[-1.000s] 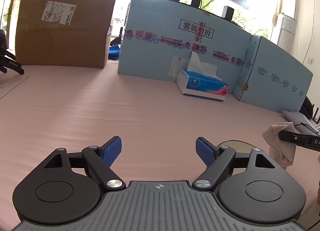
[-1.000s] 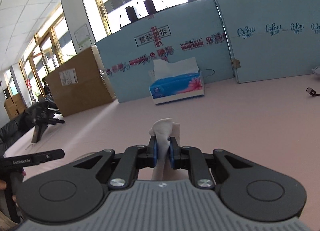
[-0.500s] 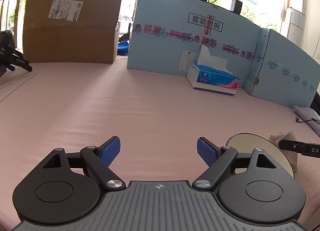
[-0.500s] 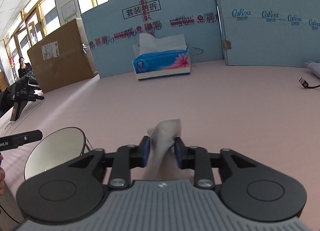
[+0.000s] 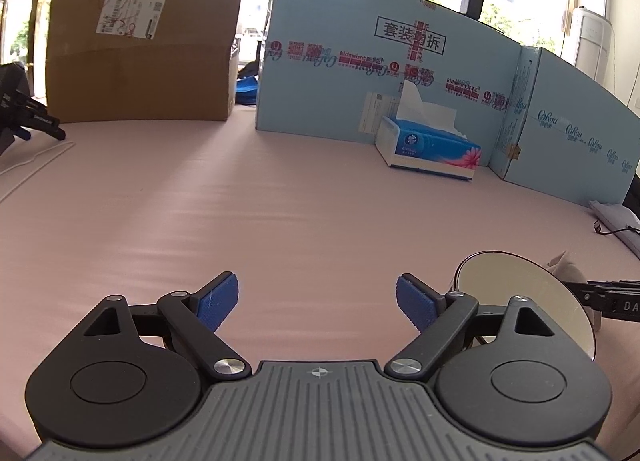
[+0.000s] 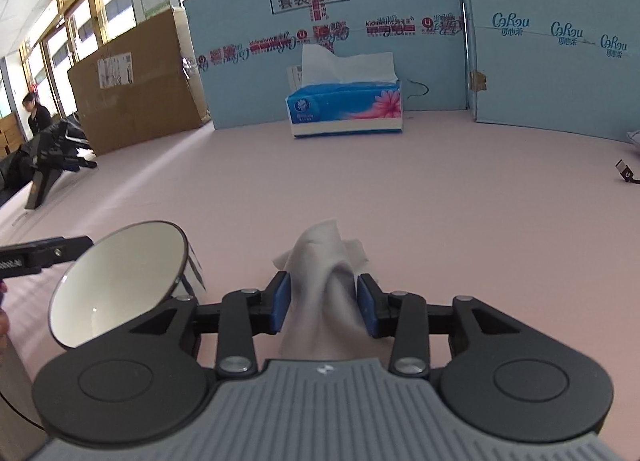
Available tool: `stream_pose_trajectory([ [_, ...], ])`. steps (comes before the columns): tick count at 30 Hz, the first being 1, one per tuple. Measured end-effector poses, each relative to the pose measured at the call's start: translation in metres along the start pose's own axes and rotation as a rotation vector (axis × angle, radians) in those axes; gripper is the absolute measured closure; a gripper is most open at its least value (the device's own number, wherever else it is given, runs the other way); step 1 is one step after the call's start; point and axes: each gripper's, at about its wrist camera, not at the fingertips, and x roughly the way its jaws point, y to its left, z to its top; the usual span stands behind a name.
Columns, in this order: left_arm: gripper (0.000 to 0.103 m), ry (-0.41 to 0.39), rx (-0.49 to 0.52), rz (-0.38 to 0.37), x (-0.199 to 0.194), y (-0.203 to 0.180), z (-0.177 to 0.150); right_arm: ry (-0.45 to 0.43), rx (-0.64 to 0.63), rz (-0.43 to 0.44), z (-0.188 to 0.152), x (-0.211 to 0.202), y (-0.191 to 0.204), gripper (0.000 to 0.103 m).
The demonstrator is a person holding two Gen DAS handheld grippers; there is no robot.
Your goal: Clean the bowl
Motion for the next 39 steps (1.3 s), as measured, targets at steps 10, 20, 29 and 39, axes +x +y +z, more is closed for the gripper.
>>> stream_pose_trajectory([
  [10, 0.008, -0.025, 0.021, 0.027, -0.011, -0.001, 0.003, -0.128, 0.087, 0.015, 0.010, -0.036, -0.011, 0.035],
  [20, 0.000, -0.063, 0.048, 0.041, -0.036, -0.008, 0.001, -0.241, 0.066, -0.032, -0.001, -0.059, 0.004, 0.000],
  [29, 0.000, -0.022, 0.038, 0.078, -0.040, -0.013, -0.013, -0.163, 0.034, -0.116, -0.016, -0.048, 0.023, 0.000],
  [39, 0.000, 0.008, 0.073, 0.117, -0.052, -0.031, -0.035, -0.150, 0.029, -0.236, -0.027, -0.058, 0.031, 0.000],
])
